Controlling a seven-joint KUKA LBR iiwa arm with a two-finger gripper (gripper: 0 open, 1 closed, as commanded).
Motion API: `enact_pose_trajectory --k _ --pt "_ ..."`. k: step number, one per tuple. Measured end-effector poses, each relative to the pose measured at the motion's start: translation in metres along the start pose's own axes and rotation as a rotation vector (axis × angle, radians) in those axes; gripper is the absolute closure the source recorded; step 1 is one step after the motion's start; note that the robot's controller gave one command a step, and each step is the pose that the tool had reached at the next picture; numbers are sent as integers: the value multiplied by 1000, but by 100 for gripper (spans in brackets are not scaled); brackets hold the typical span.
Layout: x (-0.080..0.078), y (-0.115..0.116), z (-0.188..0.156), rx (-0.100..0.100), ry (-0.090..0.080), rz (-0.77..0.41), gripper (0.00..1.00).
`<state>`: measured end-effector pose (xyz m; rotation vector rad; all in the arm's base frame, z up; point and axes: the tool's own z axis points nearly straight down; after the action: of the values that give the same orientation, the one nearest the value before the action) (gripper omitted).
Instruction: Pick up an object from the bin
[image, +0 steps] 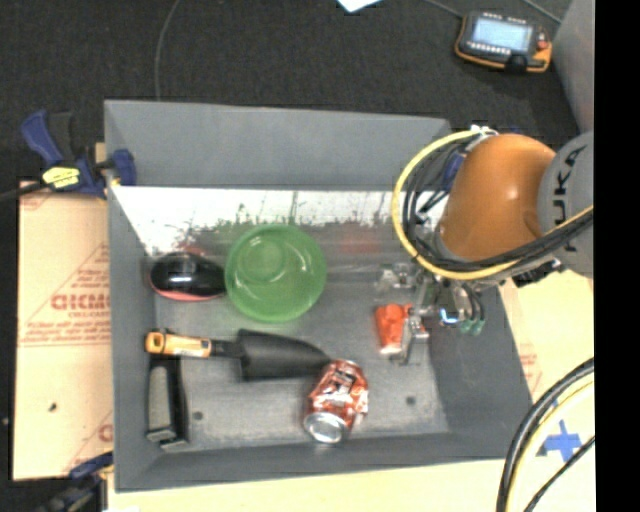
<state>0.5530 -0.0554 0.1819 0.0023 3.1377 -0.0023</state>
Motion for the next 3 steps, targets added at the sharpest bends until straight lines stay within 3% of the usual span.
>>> enact_pose_trajectory --k 1,2,3 --pt "-20 162 108 -2 -2 83 0" --pt "41 89 111 5 -8 -95 0" --pt "-4 163 110 -8 -10 33 0"
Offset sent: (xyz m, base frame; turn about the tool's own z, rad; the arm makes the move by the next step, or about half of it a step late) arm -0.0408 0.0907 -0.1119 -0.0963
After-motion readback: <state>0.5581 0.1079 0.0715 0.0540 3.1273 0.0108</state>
